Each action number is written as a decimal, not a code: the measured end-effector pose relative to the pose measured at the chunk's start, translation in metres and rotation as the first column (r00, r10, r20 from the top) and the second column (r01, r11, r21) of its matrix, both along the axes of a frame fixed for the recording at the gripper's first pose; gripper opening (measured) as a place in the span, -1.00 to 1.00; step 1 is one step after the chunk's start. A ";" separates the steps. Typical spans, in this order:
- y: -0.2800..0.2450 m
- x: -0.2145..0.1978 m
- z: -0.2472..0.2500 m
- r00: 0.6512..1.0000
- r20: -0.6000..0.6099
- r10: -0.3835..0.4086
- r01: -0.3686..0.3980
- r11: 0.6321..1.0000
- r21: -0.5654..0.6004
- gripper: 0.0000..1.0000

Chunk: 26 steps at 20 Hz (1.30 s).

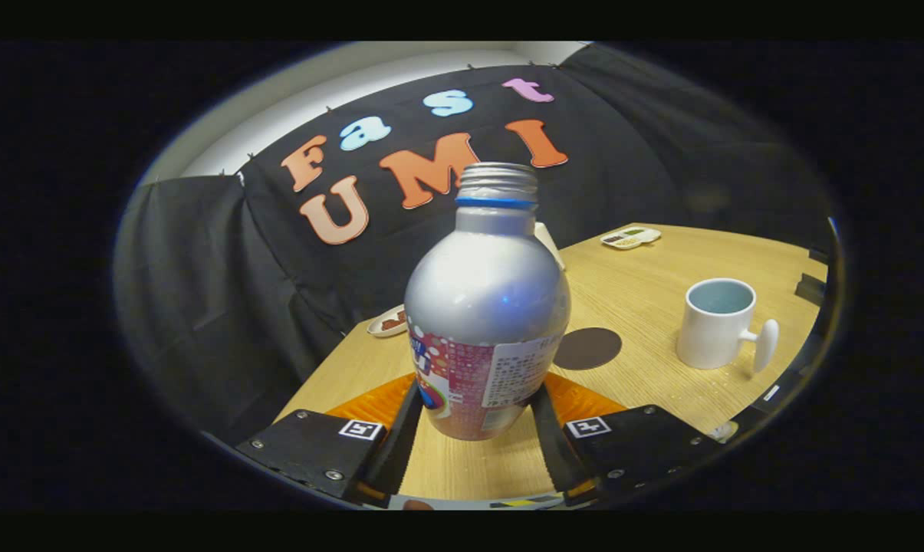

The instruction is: Take the bottle from table, then pour the juice into the cup, finally place the bottle on the coaster

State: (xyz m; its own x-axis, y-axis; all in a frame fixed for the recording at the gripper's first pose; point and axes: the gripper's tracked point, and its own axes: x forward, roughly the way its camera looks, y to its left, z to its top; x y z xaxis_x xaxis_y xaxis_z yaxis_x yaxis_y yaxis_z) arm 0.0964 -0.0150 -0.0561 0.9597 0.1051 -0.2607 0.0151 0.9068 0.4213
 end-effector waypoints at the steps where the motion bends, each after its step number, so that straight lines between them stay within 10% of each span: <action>1: -0.002 0.001 0.004 1.000 0.003 -0.003 0.002 0.999 0.052 0.44; 9: -0.029 0.013 0.009 0.996 -0.024 -0.084 0.087 0.923 0.374 0.44; 26: -0.052 0.052 0.024 0.985 -0.084 -0.148 0.161 0.647 0.746 0.43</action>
